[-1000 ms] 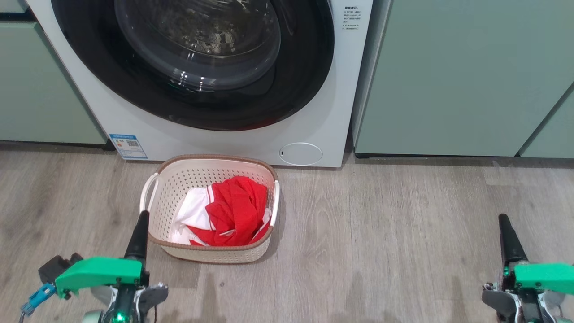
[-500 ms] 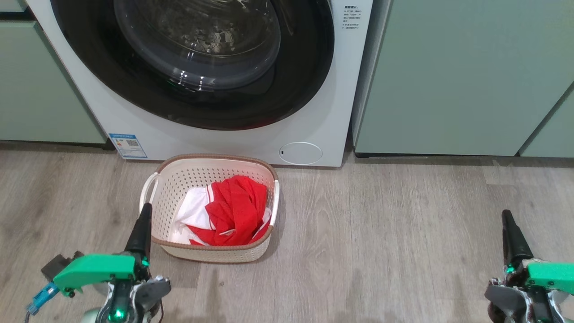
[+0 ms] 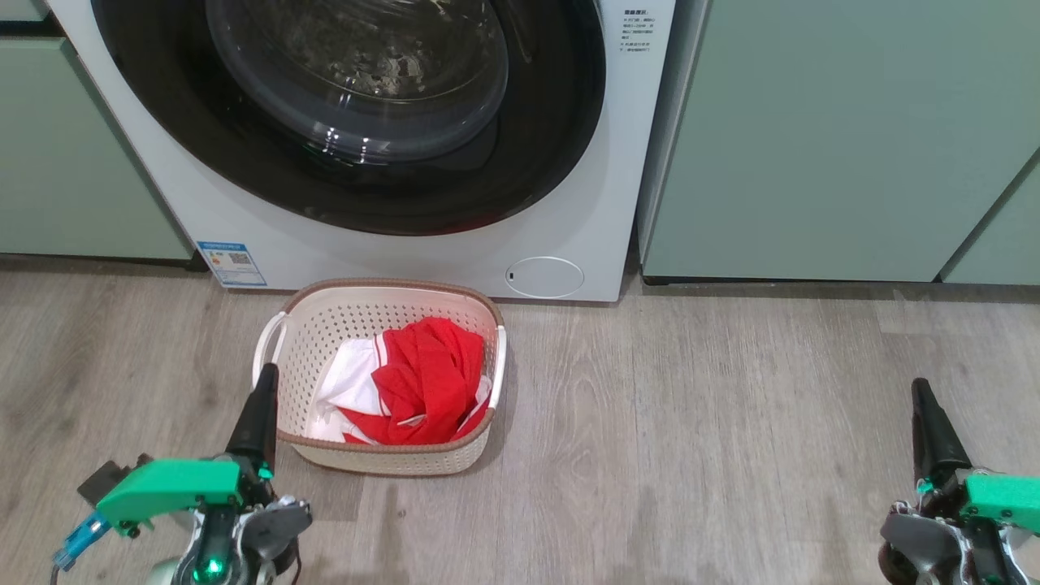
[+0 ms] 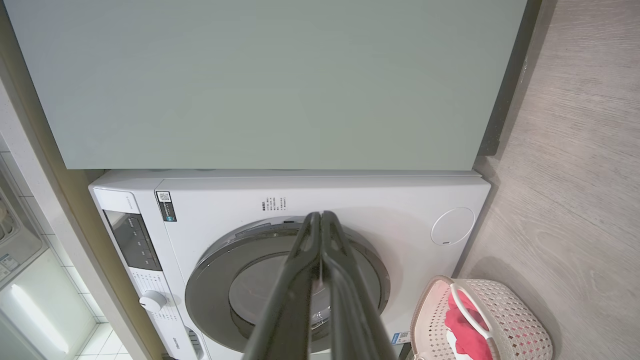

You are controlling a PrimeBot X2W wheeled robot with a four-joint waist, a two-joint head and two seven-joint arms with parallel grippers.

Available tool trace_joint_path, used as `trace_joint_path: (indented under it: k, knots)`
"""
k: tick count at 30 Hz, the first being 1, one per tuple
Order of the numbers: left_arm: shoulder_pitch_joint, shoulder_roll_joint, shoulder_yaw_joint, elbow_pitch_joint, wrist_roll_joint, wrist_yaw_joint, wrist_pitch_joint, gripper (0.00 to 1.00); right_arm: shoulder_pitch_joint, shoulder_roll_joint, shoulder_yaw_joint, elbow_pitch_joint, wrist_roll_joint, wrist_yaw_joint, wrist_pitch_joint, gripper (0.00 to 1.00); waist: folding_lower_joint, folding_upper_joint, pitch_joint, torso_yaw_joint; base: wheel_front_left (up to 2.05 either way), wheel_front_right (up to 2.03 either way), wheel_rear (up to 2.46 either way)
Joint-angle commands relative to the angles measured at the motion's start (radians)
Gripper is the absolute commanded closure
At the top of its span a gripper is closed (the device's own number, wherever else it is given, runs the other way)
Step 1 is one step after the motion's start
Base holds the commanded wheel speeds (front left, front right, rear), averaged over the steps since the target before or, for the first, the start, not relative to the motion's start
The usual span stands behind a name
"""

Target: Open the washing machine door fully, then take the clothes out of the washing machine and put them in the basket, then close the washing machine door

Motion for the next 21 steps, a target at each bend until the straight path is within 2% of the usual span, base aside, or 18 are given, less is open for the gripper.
trace_joint_path:
  k: [1, 21]
  knots:
    - [-0.034, 0.005, 0.029, -0.035, -0.005, 0.001, 0.006, 1.00, -0.037, -0.001, 0.018, -0.042, 0.006, -0.001, 0.006, 1.00, 0.0000, 0.0000, 0.000, 0.000, 0.00, 0.00, 0.00]
    - [-0.034, 0.005, 0.029, -0.035, -0.005, 0.001, 0.006, 1.00, -0.037, -0.001, 0.018, -0.042, 0.006, -0.001, 0.006, 1.00, 0.0000, 0.0000, 0.000, 0.000, 0.00, 0.00, 0.00]
